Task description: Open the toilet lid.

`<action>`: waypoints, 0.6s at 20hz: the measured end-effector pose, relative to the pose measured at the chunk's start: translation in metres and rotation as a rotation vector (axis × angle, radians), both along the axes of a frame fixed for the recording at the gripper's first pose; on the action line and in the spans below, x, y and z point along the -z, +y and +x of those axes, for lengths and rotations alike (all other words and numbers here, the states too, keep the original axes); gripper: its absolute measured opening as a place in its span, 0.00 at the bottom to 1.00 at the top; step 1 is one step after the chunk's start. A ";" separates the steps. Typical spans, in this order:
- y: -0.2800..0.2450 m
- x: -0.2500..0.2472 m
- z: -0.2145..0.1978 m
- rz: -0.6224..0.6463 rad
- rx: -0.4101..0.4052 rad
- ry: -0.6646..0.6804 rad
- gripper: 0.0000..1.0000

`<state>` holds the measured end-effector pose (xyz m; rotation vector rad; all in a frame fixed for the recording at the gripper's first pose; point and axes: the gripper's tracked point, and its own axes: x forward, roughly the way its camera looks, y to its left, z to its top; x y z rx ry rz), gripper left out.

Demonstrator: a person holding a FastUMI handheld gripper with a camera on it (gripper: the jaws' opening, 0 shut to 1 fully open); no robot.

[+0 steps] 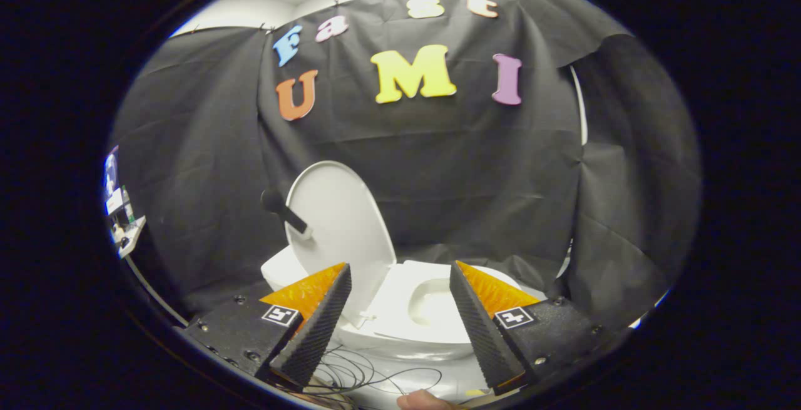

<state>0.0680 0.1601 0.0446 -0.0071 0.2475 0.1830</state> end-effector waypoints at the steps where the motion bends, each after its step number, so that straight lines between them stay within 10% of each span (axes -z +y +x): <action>1: -0.013 -0.004 -0.006 0.010 0.020 -0.027 0.99; 12: -0.102 0.052 -0.070 0.027 0.120 -0.155 0.99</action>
